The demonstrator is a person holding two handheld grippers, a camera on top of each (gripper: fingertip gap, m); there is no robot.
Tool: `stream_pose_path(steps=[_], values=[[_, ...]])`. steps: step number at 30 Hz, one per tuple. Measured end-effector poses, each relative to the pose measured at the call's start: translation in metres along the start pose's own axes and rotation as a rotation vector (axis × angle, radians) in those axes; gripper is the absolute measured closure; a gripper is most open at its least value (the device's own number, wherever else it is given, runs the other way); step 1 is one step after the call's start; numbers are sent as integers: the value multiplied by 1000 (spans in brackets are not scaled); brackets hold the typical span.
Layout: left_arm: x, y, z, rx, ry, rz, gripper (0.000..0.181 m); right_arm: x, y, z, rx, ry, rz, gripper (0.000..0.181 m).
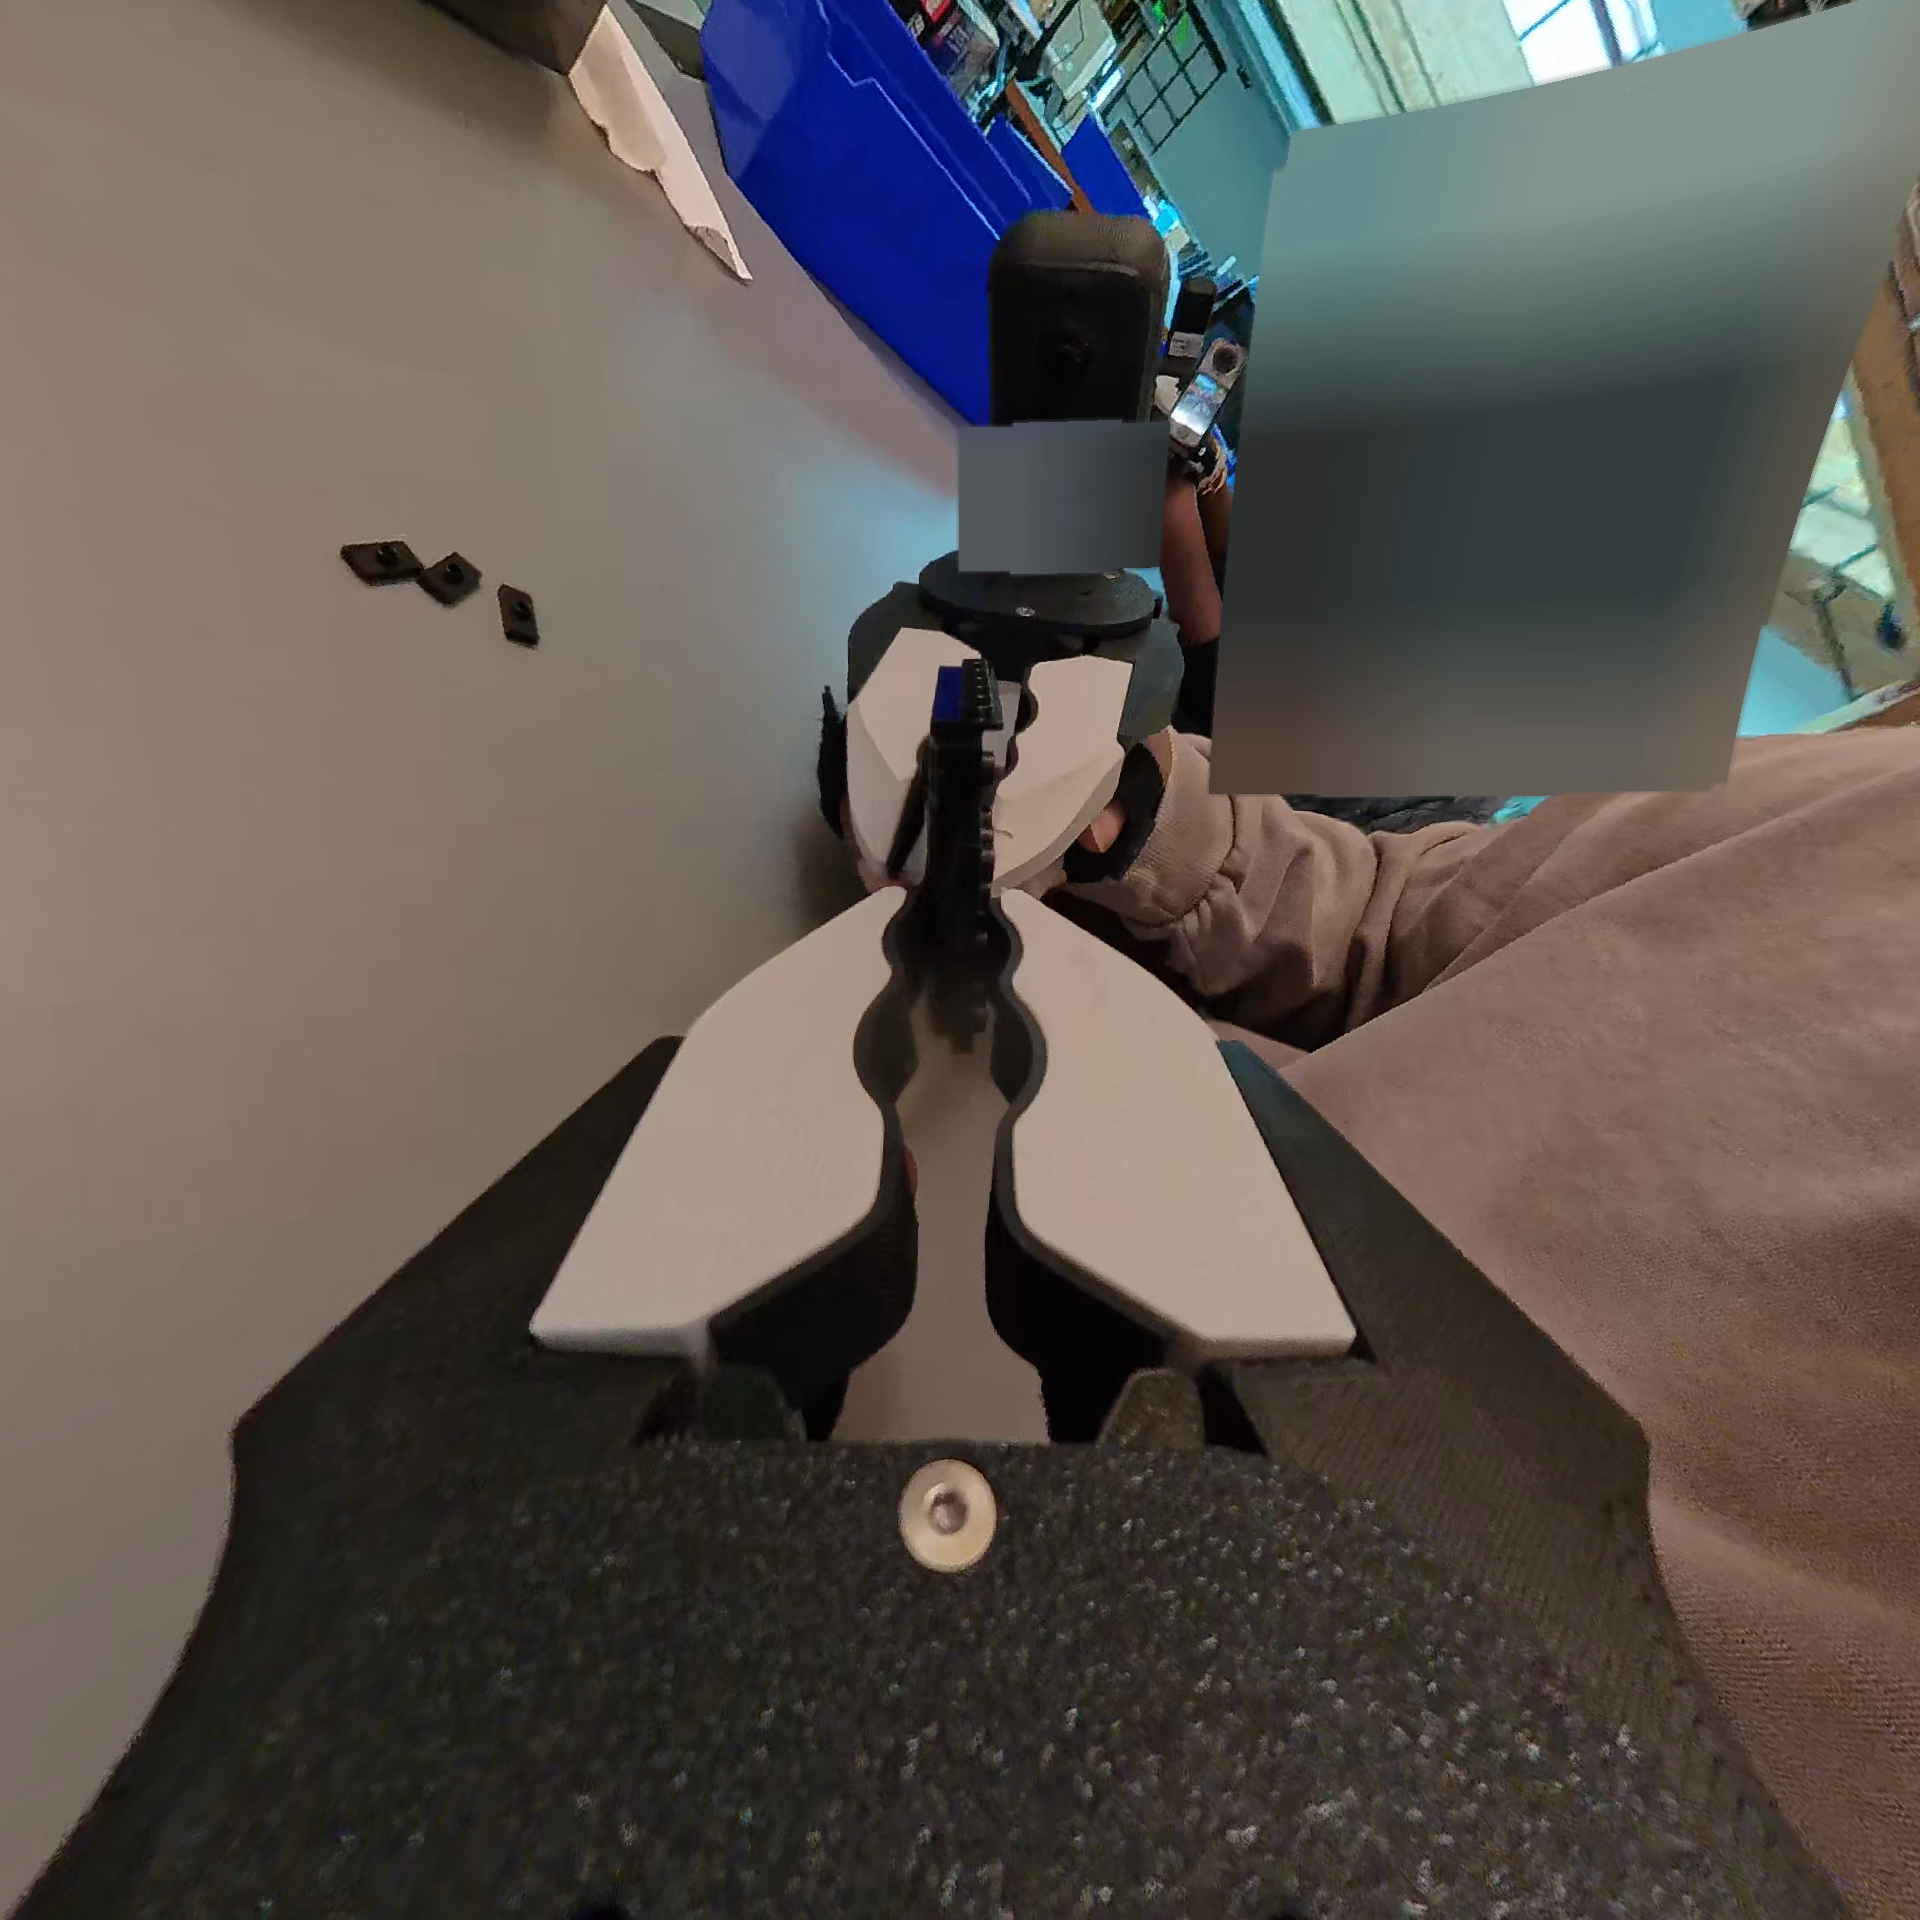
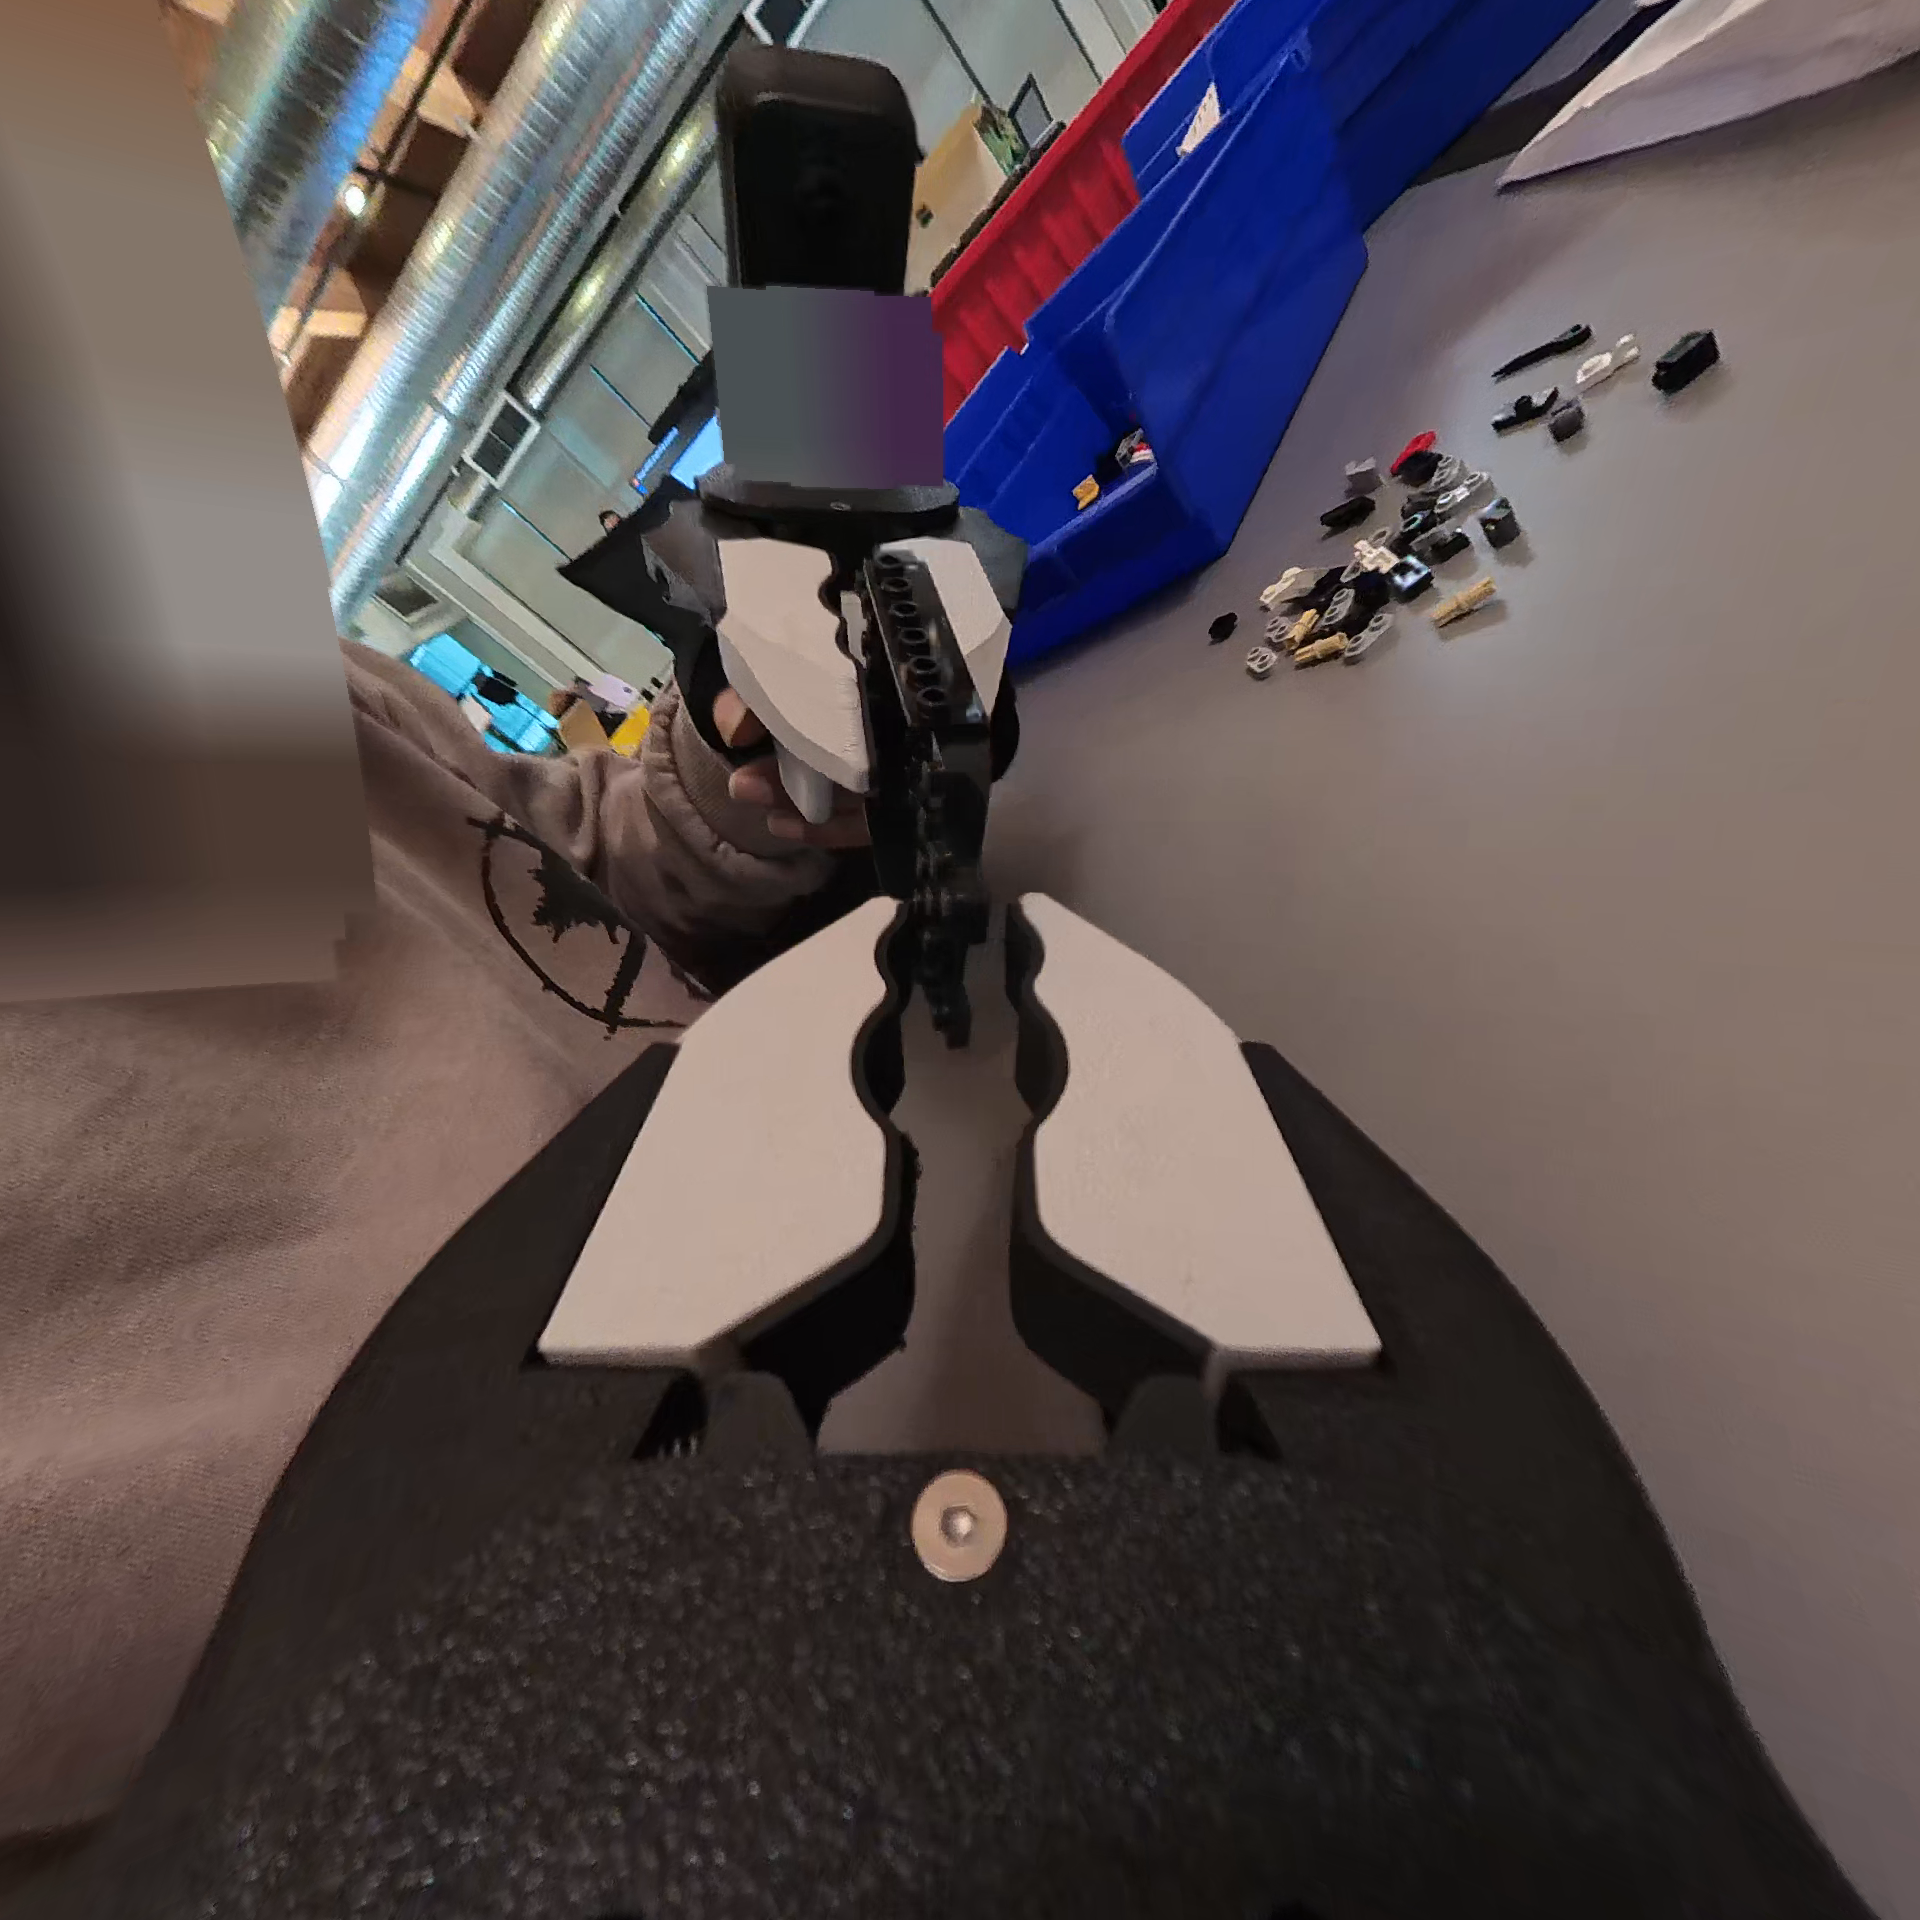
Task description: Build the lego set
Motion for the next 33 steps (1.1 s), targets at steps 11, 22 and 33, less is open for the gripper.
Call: stream_pose_path(steps=[11, 22, 33], values=[[2, 0, 14, 126, 82, -38, 171, -4, 2, -5, -101, 33, 8, 167], [3, -3, 8, 90, 69, -39, 171, 0, -3, -3, -52, 25, -34, 172], [2, -3, 7, 80, 26, -30, 171, -2, -1, -6, -74, 18, -17, 172]])
Point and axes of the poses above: each gripper's, where its closed fingertips meet, x out along the fingers, y out of its top, z = x × y across the jaws, the point moved 7 cm from there along -x, back along the fingers, and after that the axes turned 6 degrees about -y, right-handed, at the moved point
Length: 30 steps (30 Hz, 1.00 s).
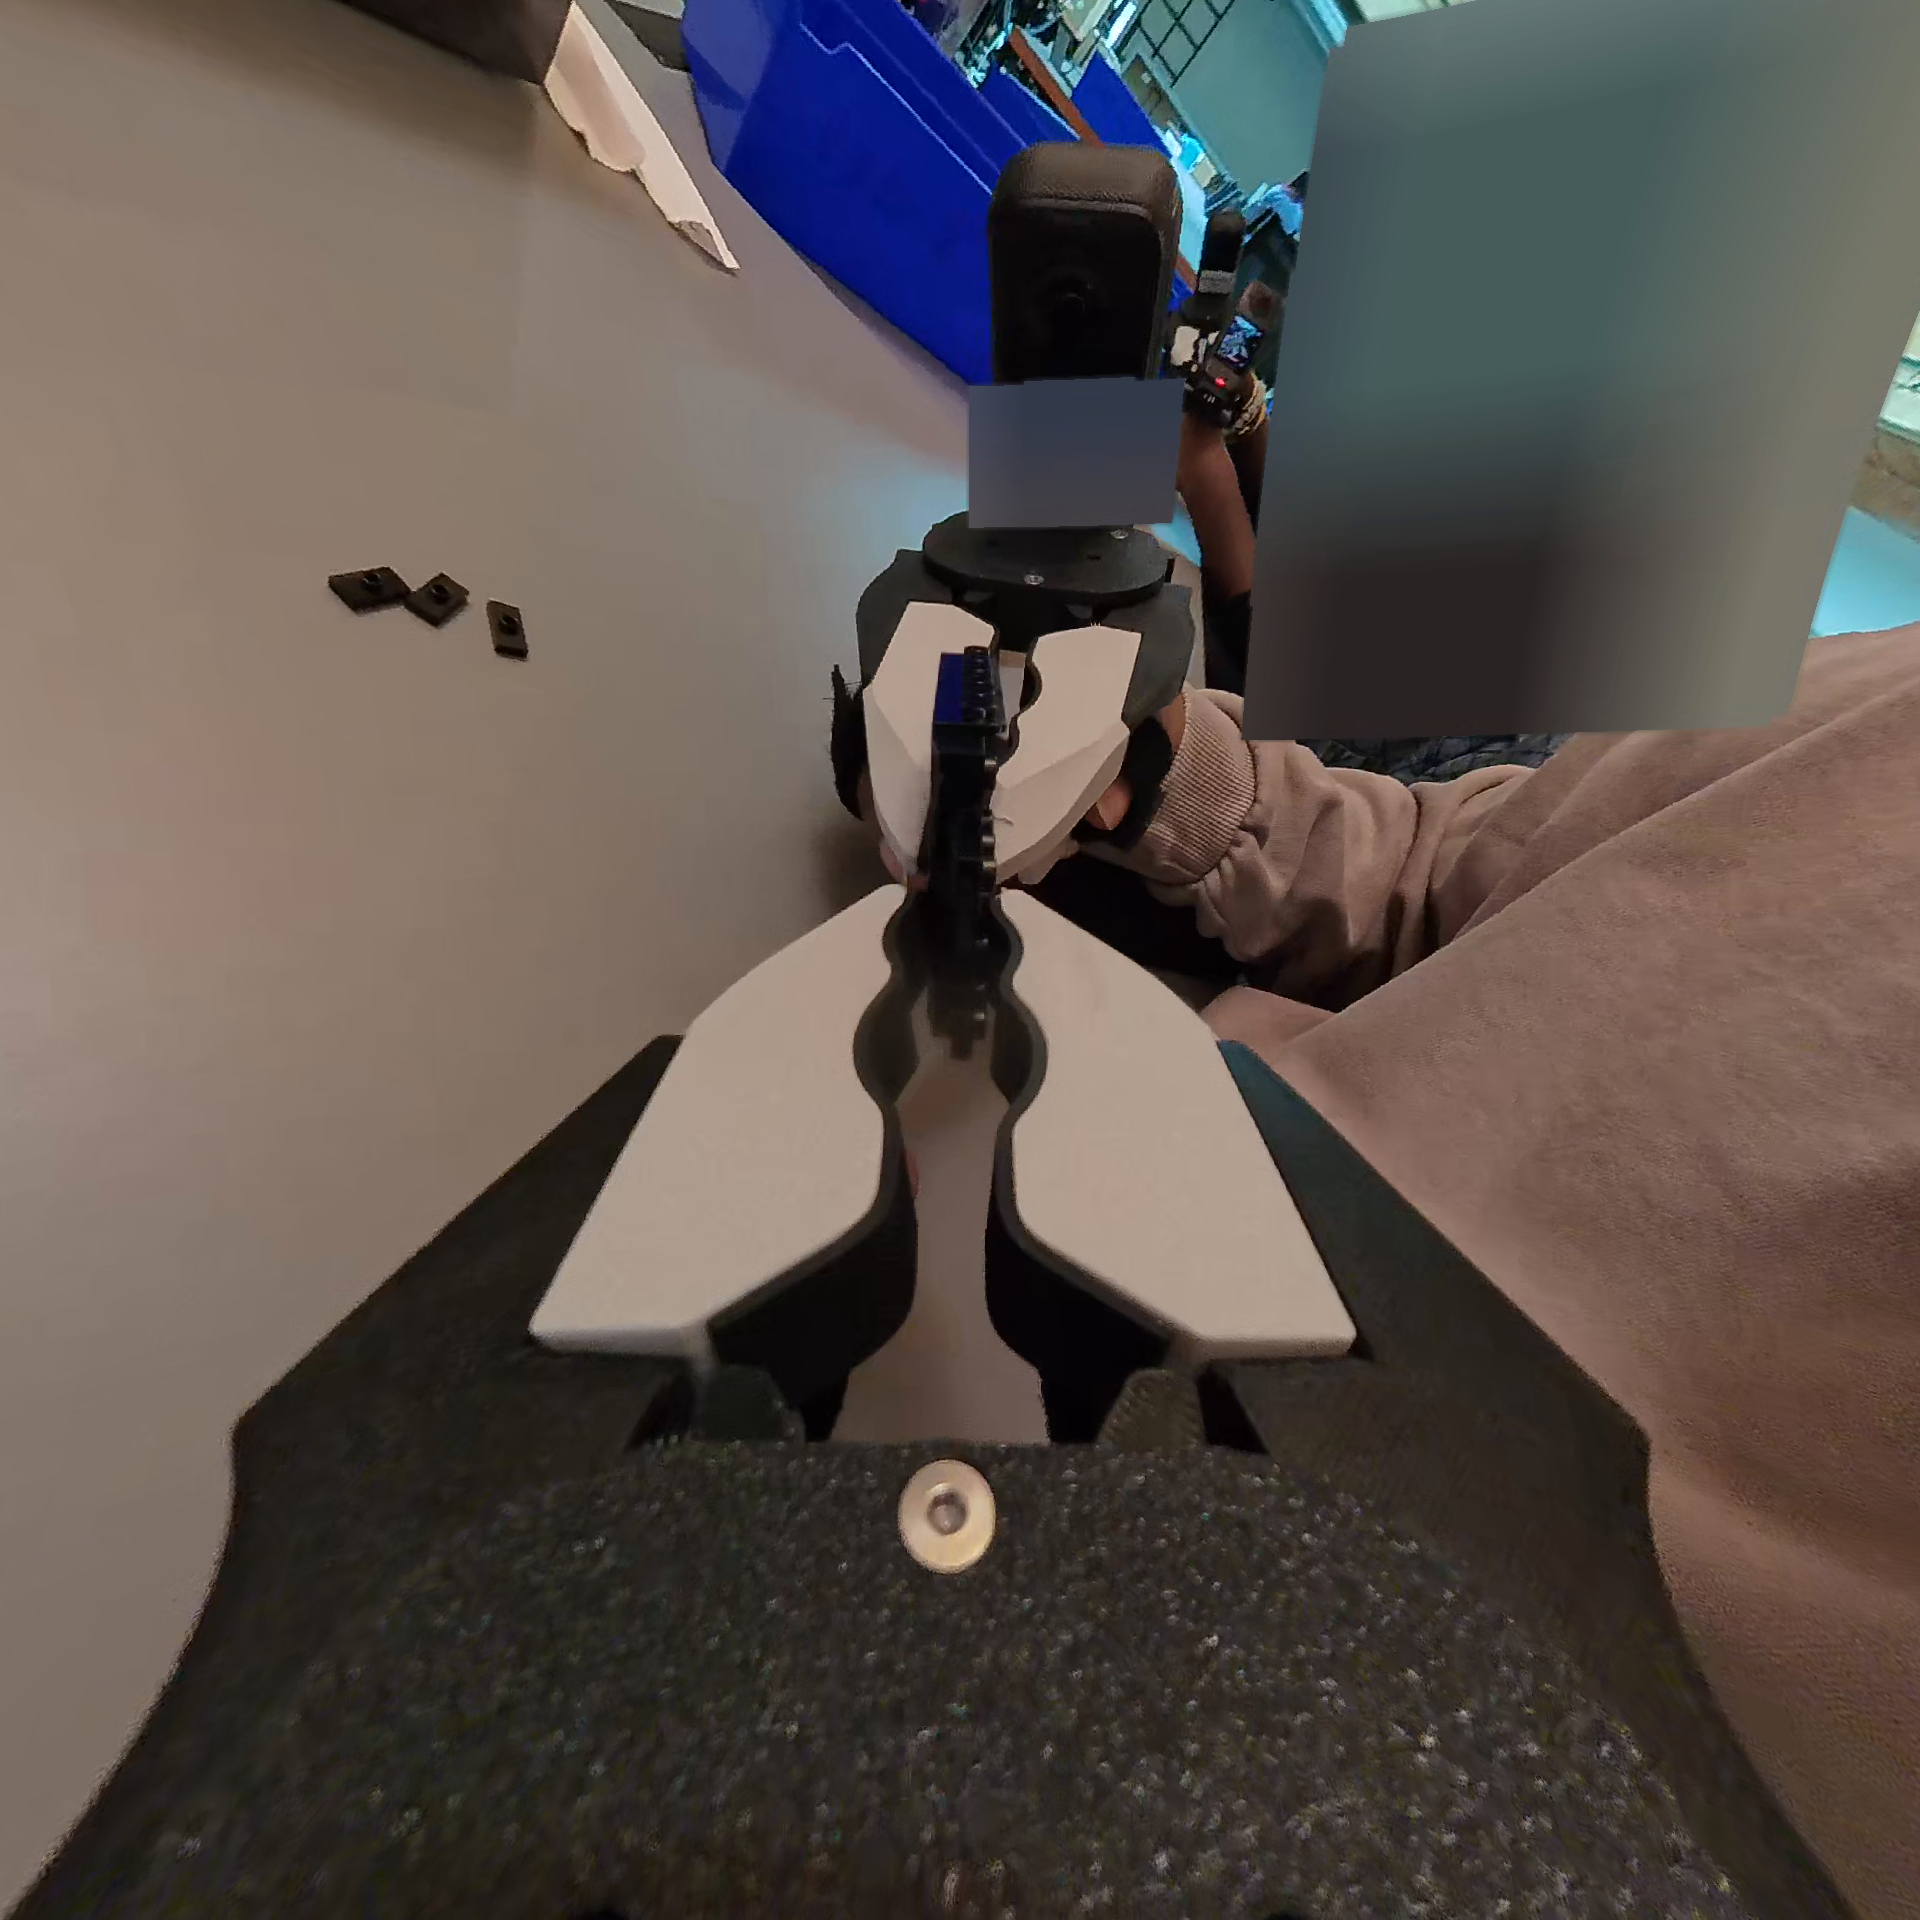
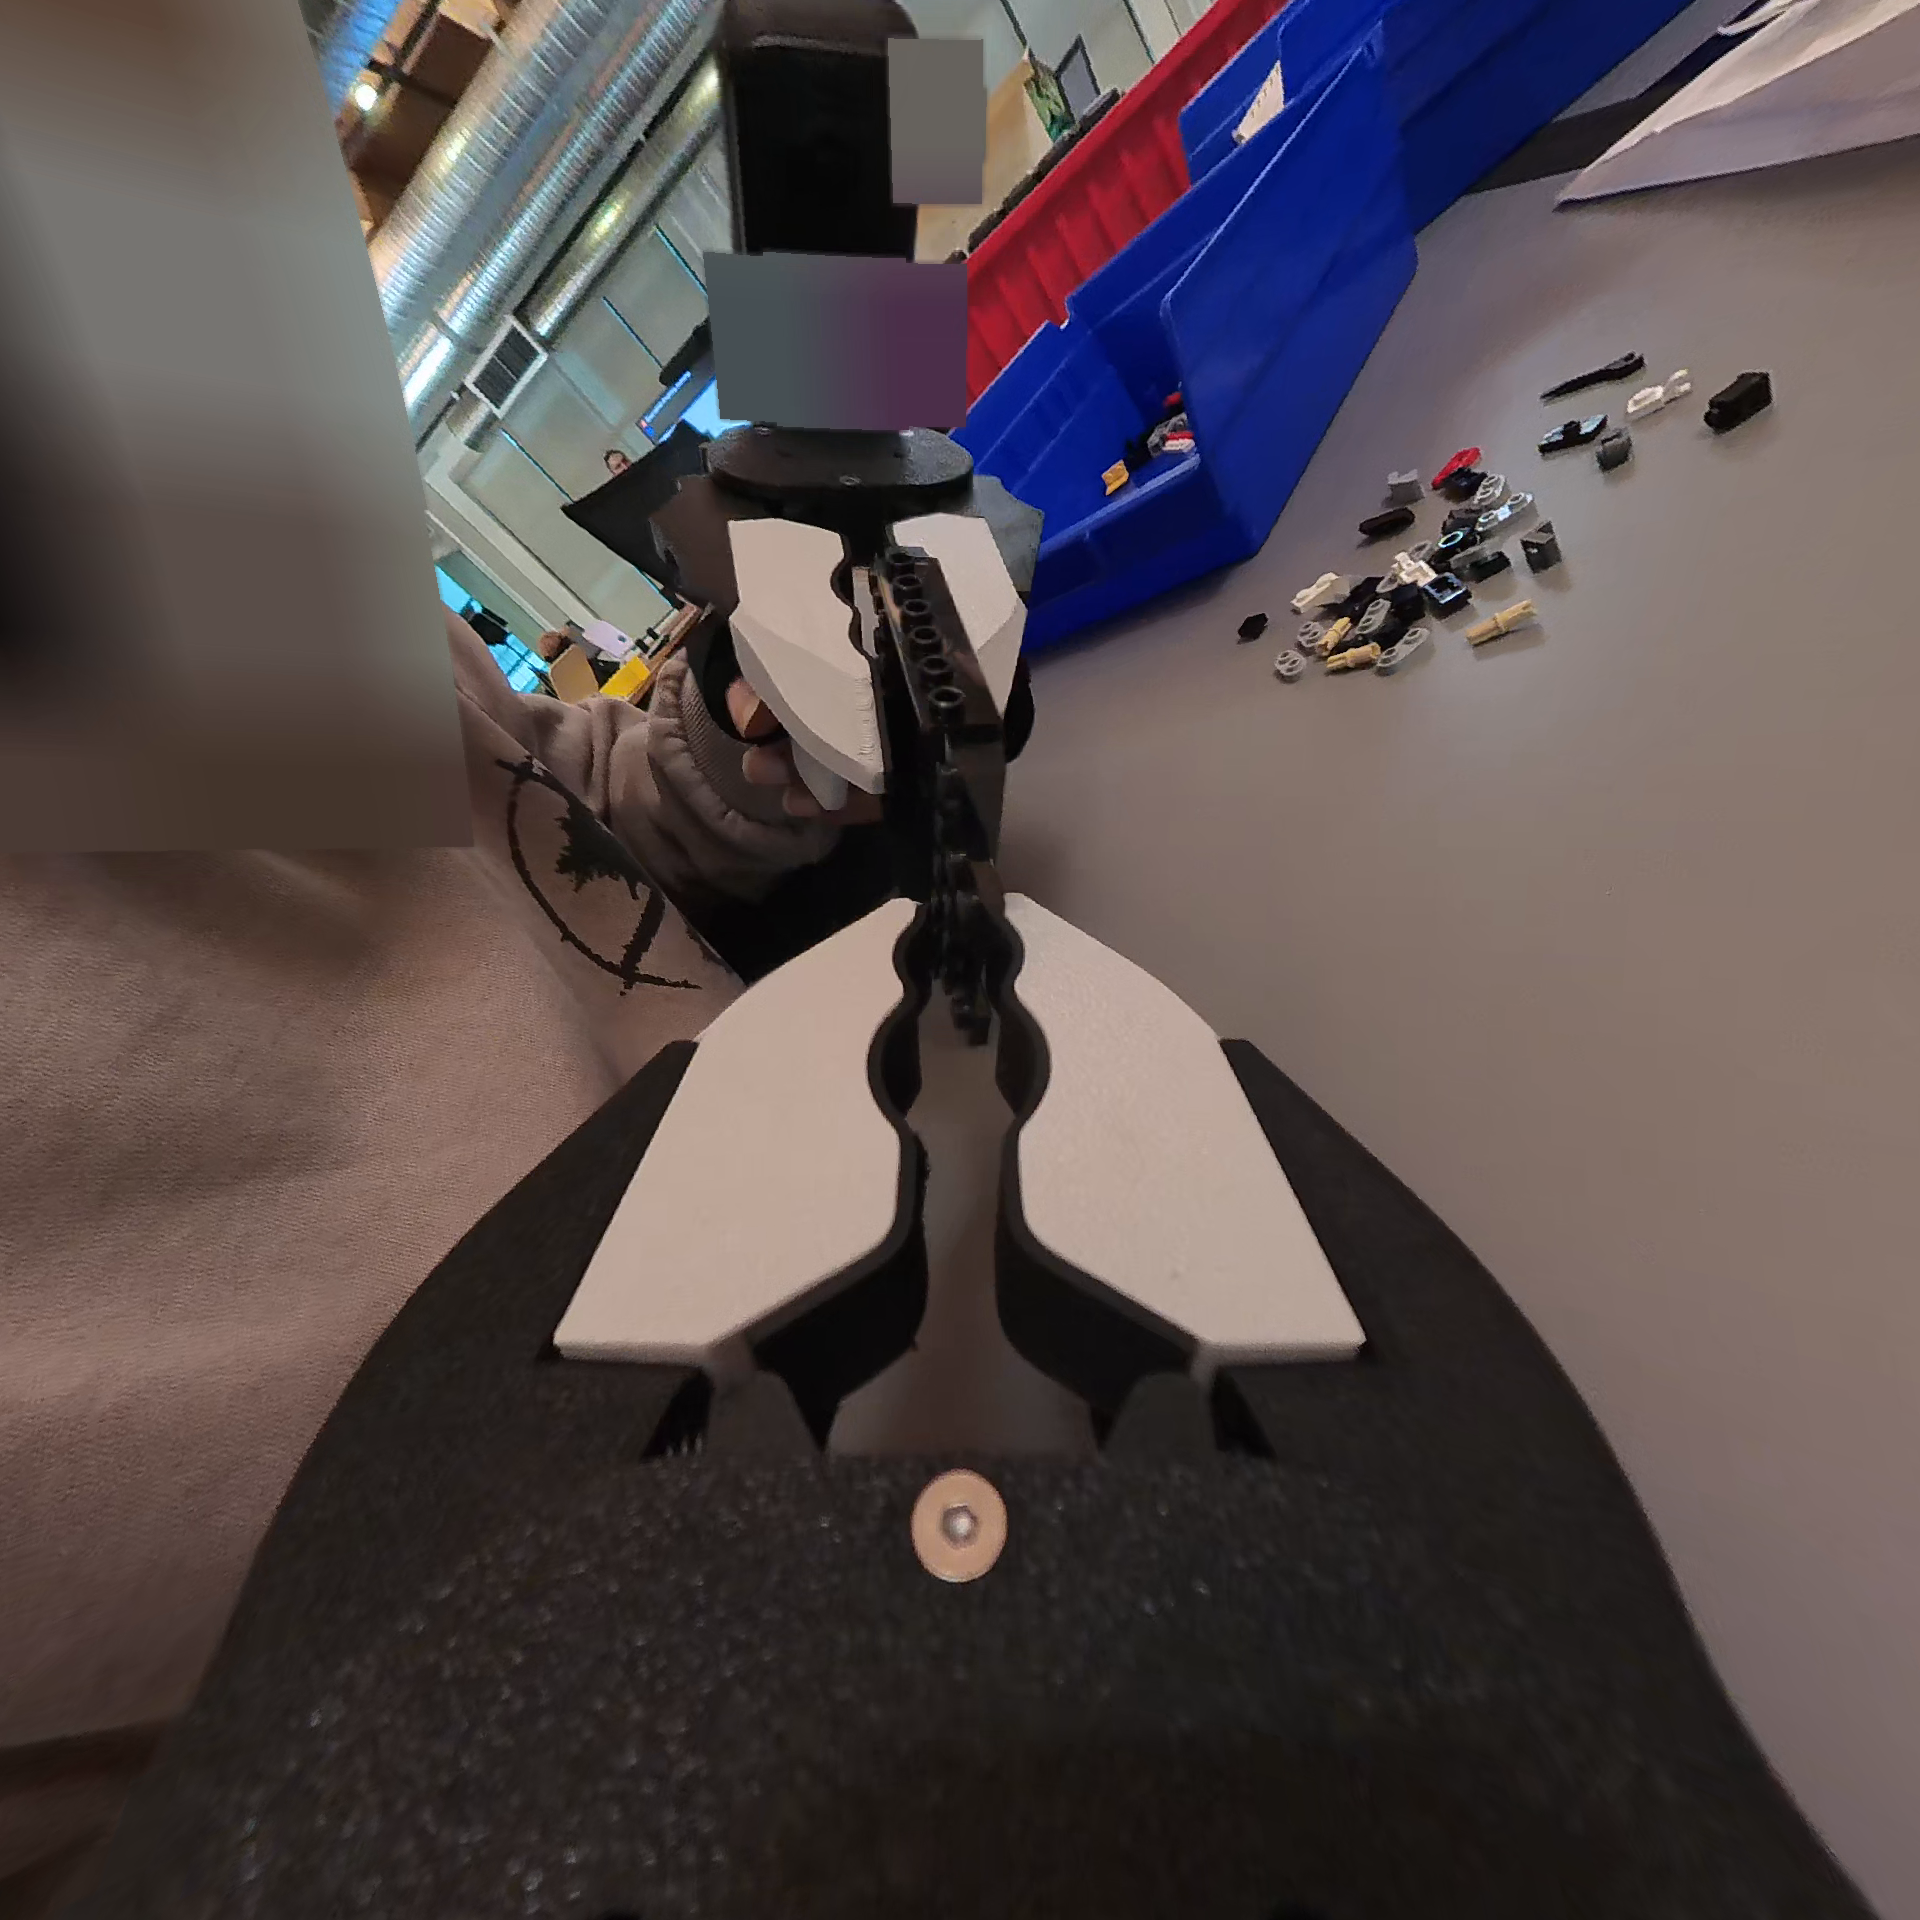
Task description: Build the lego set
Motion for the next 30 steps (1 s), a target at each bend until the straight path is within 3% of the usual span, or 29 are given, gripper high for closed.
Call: stream_pose_path(steps=[9, 18, 30], values=[[-2, 0, -4, -34, -20, 11, 171, 1, 2, 2, 71, 5, -11, 173], [2, -7, -25, -161, 27, 43, 171, 0, 0, 12, 56, -248, -43, 165], [2, -11, -34, -179, 99, 46, 172, 1, 1, 14, 84, -364, -56, 150]])
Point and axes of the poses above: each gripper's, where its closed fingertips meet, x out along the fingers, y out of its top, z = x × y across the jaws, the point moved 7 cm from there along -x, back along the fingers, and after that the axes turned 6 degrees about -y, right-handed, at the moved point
